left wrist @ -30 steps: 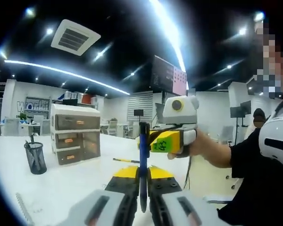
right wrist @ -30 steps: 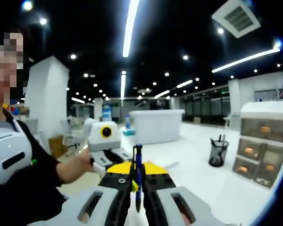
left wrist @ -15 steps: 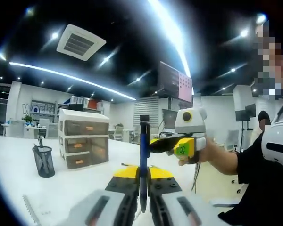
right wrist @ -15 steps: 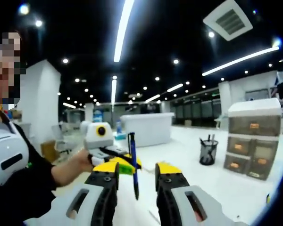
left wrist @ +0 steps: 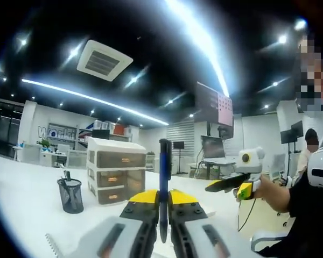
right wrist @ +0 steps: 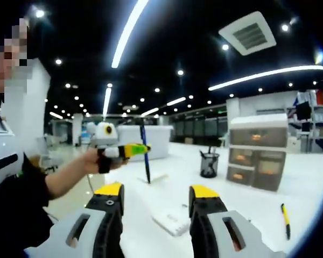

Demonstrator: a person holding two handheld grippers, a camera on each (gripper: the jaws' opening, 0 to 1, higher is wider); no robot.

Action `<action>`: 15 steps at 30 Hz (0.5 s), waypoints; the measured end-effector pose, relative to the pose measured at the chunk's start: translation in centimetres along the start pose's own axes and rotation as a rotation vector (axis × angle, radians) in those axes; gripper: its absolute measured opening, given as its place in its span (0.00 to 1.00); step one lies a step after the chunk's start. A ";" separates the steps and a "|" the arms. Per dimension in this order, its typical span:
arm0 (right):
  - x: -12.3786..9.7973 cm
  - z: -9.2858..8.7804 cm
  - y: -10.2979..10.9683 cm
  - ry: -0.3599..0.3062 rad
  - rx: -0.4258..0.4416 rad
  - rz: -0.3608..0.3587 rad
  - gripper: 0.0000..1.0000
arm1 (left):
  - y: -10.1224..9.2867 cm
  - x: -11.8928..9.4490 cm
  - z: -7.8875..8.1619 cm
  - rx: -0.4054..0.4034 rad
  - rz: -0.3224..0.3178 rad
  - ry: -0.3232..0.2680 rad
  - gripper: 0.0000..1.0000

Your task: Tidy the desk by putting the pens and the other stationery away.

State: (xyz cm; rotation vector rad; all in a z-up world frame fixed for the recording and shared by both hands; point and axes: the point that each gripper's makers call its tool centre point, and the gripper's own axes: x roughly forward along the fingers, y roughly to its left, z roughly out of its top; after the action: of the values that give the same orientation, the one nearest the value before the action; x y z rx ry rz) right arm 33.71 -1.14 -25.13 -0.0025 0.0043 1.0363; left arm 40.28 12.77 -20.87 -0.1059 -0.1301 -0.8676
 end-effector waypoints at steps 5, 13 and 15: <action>-1.5 -1.6 -0.1 0.010 -0.012 -0.057 0.47 | 1.6 0.3 0.5 -0.004 0.017 -0.017 0.07; -3.6 -3.6 -0.1 0.049 0.000 -0.118 0.53 | 4.5 1.0 1.2 -0.008 0.069 -0.045 0.07; -4.0 -3.7 -0.1 0.046 -0.001 -0.128 0.53 | 5.3 1.3 1.5 -0.009 0.081 -0.048 0.07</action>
State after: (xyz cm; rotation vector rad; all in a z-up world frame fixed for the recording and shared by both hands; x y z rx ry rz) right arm 31.72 -4.63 -28.80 -0.0271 0.0446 0.9086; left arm 45.06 15.38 -19.43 -0.1392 -0.1660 -0.7852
